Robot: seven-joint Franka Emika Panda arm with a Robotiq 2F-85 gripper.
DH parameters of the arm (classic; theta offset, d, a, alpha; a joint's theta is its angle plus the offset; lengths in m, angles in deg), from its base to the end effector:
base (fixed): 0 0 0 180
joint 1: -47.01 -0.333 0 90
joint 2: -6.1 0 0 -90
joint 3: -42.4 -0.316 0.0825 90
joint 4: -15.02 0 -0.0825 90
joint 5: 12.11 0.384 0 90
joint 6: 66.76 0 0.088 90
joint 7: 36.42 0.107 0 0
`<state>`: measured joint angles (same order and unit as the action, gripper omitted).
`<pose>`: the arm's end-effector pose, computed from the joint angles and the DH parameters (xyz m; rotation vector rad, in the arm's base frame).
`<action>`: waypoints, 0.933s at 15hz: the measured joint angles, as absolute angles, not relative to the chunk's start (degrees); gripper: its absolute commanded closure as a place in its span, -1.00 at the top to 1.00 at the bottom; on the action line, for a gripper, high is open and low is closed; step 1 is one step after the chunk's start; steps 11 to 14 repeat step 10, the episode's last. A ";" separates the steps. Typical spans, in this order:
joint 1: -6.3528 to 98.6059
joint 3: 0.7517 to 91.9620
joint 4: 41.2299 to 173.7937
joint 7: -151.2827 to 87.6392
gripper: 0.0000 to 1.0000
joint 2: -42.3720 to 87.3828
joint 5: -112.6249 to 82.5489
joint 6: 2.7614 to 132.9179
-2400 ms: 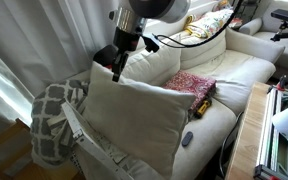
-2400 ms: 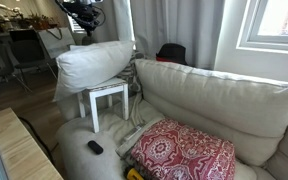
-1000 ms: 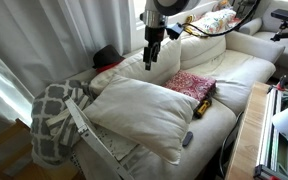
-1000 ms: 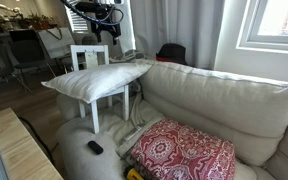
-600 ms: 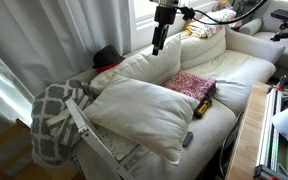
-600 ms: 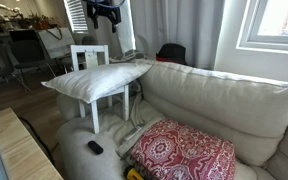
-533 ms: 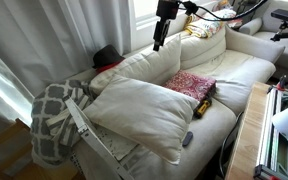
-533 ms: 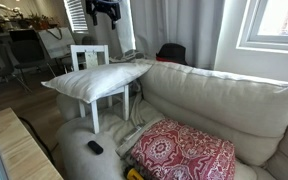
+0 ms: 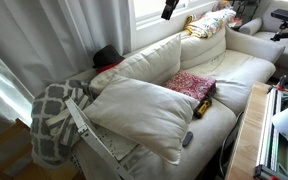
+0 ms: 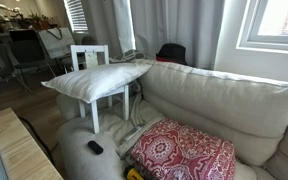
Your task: Move the stool to the left, then put a pillow on it
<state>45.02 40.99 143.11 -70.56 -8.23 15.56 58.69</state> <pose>0.4941 0.0468 0.4971 -2.7063 -0.5652 -0.4260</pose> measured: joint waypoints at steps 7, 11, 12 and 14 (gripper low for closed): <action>43.37 43.77 143.82 -72.43 1.00 -15.61 15.24 51.61; 43.30 43.78 144.35 -72.55 1.00 -15.71 15.24 51.61; 43.30 43.78 144.35 -72.55 1.00 -15.71 15.24 51.61; 43.30 43.78 144.35 -72.55 1.00 -15.71 15.24 51.61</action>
